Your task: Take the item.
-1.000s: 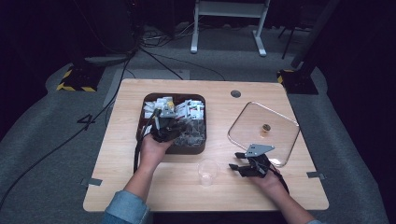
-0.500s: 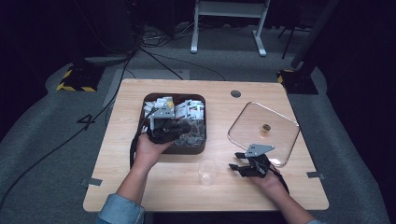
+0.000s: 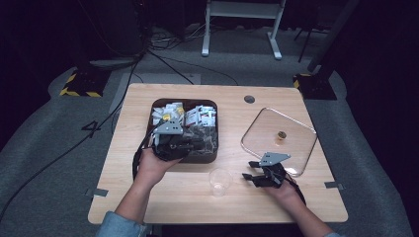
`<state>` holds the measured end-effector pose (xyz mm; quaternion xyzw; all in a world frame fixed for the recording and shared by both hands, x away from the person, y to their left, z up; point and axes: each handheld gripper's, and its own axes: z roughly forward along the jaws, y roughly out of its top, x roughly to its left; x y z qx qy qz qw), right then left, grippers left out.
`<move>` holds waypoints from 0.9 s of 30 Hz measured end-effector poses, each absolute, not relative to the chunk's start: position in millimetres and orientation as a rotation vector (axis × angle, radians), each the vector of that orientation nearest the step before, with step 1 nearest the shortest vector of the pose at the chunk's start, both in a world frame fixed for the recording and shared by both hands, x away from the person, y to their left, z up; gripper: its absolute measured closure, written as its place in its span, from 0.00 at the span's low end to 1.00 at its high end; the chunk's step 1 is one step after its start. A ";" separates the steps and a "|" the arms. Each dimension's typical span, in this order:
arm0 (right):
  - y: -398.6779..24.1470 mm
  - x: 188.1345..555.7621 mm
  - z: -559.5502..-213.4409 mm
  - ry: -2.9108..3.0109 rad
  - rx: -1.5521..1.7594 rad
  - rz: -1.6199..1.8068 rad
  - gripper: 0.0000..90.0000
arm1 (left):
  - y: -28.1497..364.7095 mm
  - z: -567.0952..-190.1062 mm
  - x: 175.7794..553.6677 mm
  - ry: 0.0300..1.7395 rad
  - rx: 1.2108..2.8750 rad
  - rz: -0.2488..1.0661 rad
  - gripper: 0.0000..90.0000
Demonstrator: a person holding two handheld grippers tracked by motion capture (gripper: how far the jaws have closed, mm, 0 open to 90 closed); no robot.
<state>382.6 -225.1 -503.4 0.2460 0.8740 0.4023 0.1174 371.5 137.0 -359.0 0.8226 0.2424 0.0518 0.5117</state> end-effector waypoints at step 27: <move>-225.1 382.6 -503.4 2.558 0.719 1.178 0.47 | 108.9 -395.9 332.2 0.499 2.047 -0.001 0.91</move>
